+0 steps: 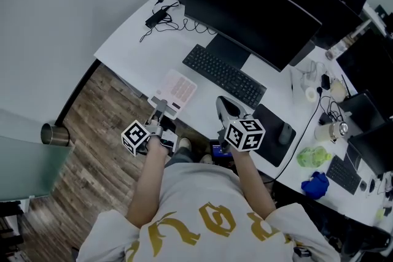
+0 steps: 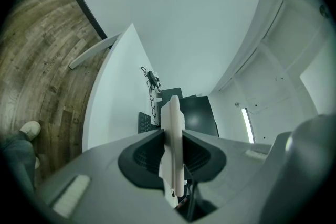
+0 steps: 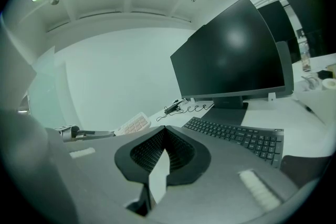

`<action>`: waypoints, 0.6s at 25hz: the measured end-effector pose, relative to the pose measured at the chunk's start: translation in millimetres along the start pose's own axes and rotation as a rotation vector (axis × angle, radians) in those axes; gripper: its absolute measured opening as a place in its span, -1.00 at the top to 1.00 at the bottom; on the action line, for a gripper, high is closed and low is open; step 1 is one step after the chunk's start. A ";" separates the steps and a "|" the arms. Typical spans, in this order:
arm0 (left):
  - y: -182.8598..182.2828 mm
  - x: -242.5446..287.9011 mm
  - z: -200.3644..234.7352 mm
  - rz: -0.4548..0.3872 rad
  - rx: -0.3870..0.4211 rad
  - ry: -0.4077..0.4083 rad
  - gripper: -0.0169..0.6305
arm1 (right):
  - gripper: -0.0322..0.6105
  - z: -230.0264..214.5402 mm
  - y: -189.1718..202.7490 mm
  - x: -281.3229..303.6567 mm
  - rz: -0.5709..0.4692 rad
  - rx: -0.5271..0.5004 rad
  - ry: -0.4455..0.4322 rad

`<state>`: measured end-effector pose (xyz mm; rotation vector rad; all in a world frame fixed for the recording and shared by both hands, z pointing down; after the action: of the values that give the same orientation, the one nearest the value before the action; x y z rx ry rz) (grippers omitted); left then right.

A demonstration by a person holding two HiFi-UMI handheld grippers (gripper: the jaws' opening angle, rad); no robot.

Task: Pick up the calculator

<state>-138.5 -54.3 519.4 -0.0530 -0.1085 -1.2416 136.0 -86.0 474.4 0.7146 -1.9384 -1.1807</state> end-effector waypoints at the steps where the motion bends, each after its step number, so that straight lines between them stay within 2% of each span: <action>1: -0.3 -0.1 0.2 0.001 -0.002 -0.001 0.71 | 0.83 0.4 -0.2 0.4 0.001 0.000 0.001; 15: -3.5 0.4 2.4 -0.002 -0.018 0.001 0.71 | 0.83 2.0 -0.8 5.2 0.006 -0.001 -0.003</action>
<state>-141.8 -55.5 521.7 -0.0682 -0.0966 -1.2445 131.5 -89.3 474.7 0.7068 -1.9407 -1.1801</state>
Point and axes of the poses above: the fingertips, and each gripper's own axes: x forward along the fingers, z to its left, y out of its underside, the point moved 8 cm from there along -x, backward along the fingers, and after that the axes turned 7 degrees about -x, right-handed, at the moved point
